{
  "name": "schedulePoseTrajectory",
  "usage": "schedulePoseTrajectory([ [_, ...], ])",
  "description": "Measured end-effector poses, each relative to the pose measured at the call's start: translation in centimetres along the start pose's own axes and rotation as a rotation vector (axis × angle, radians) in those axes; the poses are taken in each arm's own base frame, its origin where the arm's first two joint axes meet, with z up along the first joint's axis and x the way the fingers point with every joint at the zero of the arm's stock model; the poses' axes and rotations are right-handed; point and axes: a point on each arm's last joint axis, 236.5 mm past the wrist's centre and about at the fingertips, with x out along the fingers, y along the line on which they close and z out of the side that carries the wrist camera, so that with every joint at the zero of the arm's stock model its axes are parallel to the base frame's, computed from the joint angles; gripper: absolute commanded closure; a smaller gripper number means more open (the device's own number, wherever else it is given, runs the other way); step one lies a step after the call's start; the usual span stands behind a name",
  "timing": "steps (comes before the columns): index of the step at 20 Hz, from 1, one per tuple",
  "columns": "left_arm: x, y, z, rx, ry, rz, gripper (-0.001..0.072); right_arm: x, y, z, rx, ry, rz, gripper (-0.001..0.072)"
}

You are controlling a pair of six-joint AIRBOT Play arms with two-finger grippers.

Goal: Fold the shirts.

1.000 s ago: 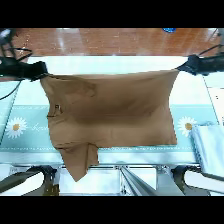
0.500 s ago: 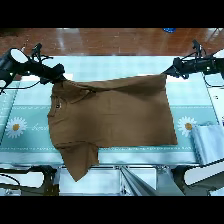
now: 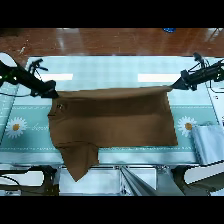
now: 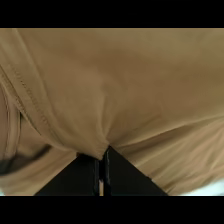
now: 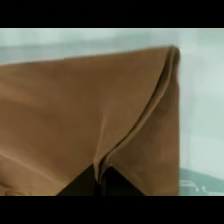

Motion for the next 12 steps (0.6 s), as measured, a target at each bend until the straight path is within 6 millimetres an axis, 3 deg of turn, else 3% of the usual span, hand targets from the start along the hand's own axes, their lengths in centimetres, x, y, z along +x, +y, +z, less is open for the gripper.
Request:
schedulePoseTrajectory([
  [3,2.7,0.9,-2.8,-0.019,0.089,-0.003,0.0681,1.4,-1.3,-2.1,0.02,0.064,-0.007,0.0694],
  [4,3.4,1.2,-3.4,-0.026,0.105,-0.002,0.0668,1.7,-1.6,-2.5,0.026,0.076,-0.009,0.0626],
  [5,3.9,1.5,-3.7,-0.032,0.109,0.0,0.0509,2.0,-1.8,-2.8,0.031,0.082,-0.01,0.042],
  [6,4.3,1.6,-4.2,-0.04,0.122,0.0,0.0216,2.2,-2.0,-2.9,0.035,0.083,-0.013,0.0303],
  [9,4.2,1.5,-4.6,-0.047,0.139,-0.004,0.0199,1.9,-1.8,-2.6,0.033,0.07,-0.009,0.0299],
  [12,1.8,1.1,-4.6,-0.035,0.142,0.006,0.0199,-0.5,-1.3,-1.7,0.009,0.008,-0.039,0.0299],
])
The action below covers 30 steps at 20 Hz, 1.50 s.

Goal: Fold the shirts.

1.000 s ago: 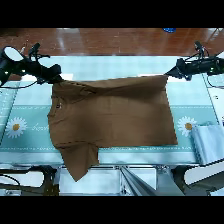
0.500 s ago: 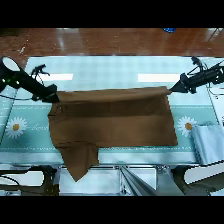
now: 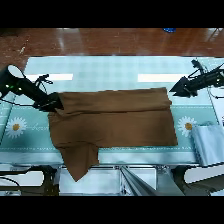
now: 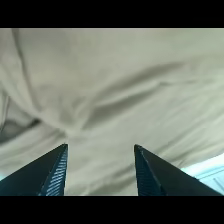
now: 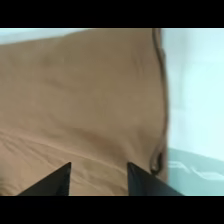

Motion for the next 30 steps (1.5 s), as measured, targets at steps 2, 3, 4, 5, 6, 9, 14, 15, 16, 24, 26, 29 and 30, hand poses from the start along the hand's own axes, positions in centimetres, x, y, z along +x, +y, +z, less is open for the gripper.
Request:
schedulePoseTrajectory([
  [2,-1.9,0.6,-0.8,-0.012,-0.03,0.03,0.0199,-1.9,0.0,0.3,-0.002,-0.053,-0.036,0.0301],
  [3,-2.6,1.1,-1.6,-0.03,-0.044,0.044,0.0199,-2.7,0.0,0.1,-0.005,-0.077,-0.051,0.0301],
  [4,-3.1,1.9,-2.6,-0.053,-0.056,0.059,0.0199,-3.4,0.1,-0.2,-0.003,-0.104,-0.067,0.0301],
  [5,-3.4,2.8,-3.8,-0.087,-0.073,0.071,0.0199,-3.8,0.3,-0.6,-0.002,-0.125,-0.074,0.0301],
  [6,-3.4,3.8,-5.1,-0.128,-0.087,0.078,0.0199,-4.0,0.6,-1.2,-0.001,-0.147,-0.075,0.0301],
  [9,-1.7,6.0,-10.2,-0.287,-0.091,0.059,0.02,-3.9,3.6,-2.8,-0.037,-0.229,0.007,0.0301],
  [14,3.7,6.5,-16.4,-0.438,-0.011,0.015,0.02,-4.2,8.4,-4.3,-0.099,-0.345,0.143,0.0301],
  [15,4.4,6.2,-17.0,-0.441,0.002,0.008,0.02,-4.4,8.9,-4.4,-0.105,-0.356,0.157,0.0301],
  [16,5.0,5.8,-17.4,-0.436,0.015,0.007,0.02,-4.4,9.2,-4.6,-0.112,-0.36,0.163,0.0301],
  [24,7.4,3.4,-17.6,-0.457,0.029,-0.025,0.02,-4.7,10.2,-4.8,-0.121,-0.381,0.195,0.0302],
  [26,8.2,3.0,-17.8,-0.495,0.033,-0.043,0.02,-4.7,10.3,-4.8,-0.121,-0.383,0.197,0.0302],
  [29,9.7,1.9,-18.4,-0.563,0.048,-0.095,0.02,-4.8,10.5,-4.7,-0.118,-0.389,0.209,0.0302],
  [30,10.2,1.2,-18.4,-0.571,0.05,-0.122,0.0211,-4.9,10.6,-4.6,-0.115,-0.395,0.213,0.0302],
])
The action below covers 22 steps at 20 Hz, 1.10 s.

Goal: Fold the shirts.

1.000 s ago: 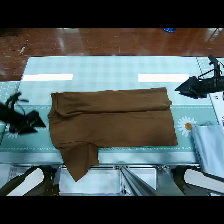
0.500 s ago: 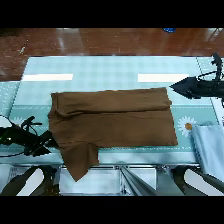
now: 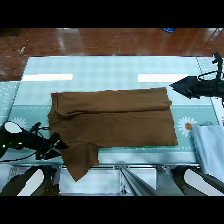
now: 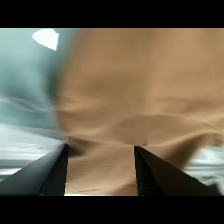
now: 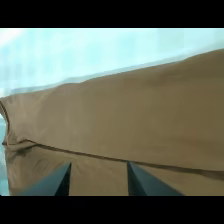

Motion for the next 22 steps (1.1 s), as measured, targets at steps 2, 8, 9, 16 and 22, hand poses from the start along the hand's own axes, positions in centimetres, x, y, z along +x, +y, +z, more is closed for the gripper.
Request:
schedulePoseTrajectory([
  [2,1.0,-0.6,-0.3,0.004,0.002,-0.021,0.0673,-0.3,-0.3,0.6,0.014,-0.026,-0.003,0.0302],
  [8,0.6,-2.6,1.6,0.123,-0.088,-0.05,0.0681,-3.8,-9.7,-3.4,0.194,0.078,-0.284,0.0302],
  [9,0.3,-2.9,1.8,0.141,-0.097,-0.049,0.0681,-4.2,-11.3,-5.7,0.242,0.141,-0.334,0.0302],
  [16,-0.5,-4.0,0.9,0.183,-0.059,-0.071,0.0681,-4.9,-15.0,-18.8,0.461,0.494,-0.453,0.0301],
  [22,-0.6,-4.2,0.8,0.186,-0.055,-0.075,0.0681,-5.3,-16.5,-22.3,0.524,0.586,-0.513,0.0301],
])
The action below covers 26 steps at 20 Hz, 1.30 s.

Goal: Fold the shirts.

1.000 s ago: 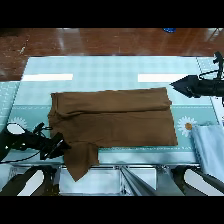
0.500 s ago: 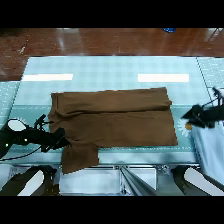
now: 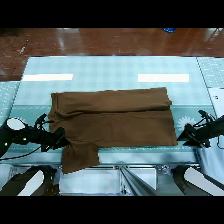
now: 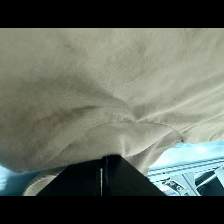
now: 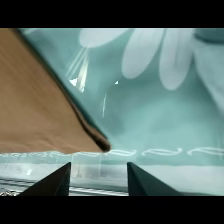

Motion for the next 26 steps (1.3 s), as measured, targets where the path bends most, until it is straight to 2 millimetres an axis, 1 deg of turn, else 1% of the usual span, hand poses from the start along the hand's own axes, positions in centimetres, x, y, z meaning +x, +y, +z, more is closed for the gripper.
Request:
schedulePoseTrajectory([
  [5,0.0,0.0,-0.1,-0.001,0.006,-0.002,0.0681,1.5,0.6,0.4,-0.027,0.036,0.005,0.0301],
  [8,0.0,0.0,-0.3,-0.001,0.012,-0.001,0.0681,2.8,1.3,-0.2,-0.059,0.104,-0.004,0.0305],
  [9,0.0,0.0,-0.3,-0.001,0.014,-0.001,0.0681,3.1,1.5,-0.4,-0.07,0.122,-0.004,0.0351],
  [10,0.0,-0.1,-0.4,-0.001,0.016,-0.003,0.0681,3.4,2.0,-0.6,-0.083,0.141,0.008,0.0516],
  [11,-0.1,-0.1,-0.5,-0.001,0.023,-0.005,0.0681,3.7,2.5,-0.3,-0.105,0.133,0.027,0.0692],
  [12,-0.1,-0.2,-0.6,0.006,0.028,-0.006,0.0681,3.7,3.0,0.6,-0.132,0.098,0.04,0.0696],
  [13,-0.3,-0.4,-0.8,0.02,0.037,-0.009,0.0681,3.2,3.9,2.1,-0.149,0.041,0.076,0.0696],
  [15,-1.1,-1.1,-0.4,0.05,0.027,-0.018,0.0681,1.7,4.5,4.3,-0.189,-0.045,0.088,0.0696],
  [16,-1.6,-1.5,0.0,0.067,0.017,-0.022,0.0681,0.8,5.0,4.8,-0.202,-0.062,0.106,0.0696],
  [18,-3.0,-2.6,1.3,0.101,-0.03,-0.033,0.0681,-1.1,6.3,5.2,-0.241,-0.083,0.14,0.0696],
  [21,-5.3,-4.5,3.0,0.152,-0.094,-0.05,0.0681,-3.1,7.8,5.8,-0.281,-0.121,0.182,0.0696],
  [24,-7.2,-6.0,4.0,0.192,-0.137,-0.06,0.0681,-4.3,8.9,6.1,-0.305,-0.147,0.211,0.0696],
  [26,-8.1,-6.6,4.3,0.211,-0.155,-0.064,0.0681,-4.9,9.5,6.3,-0.319,-0.16,0.23,0.0697],
])
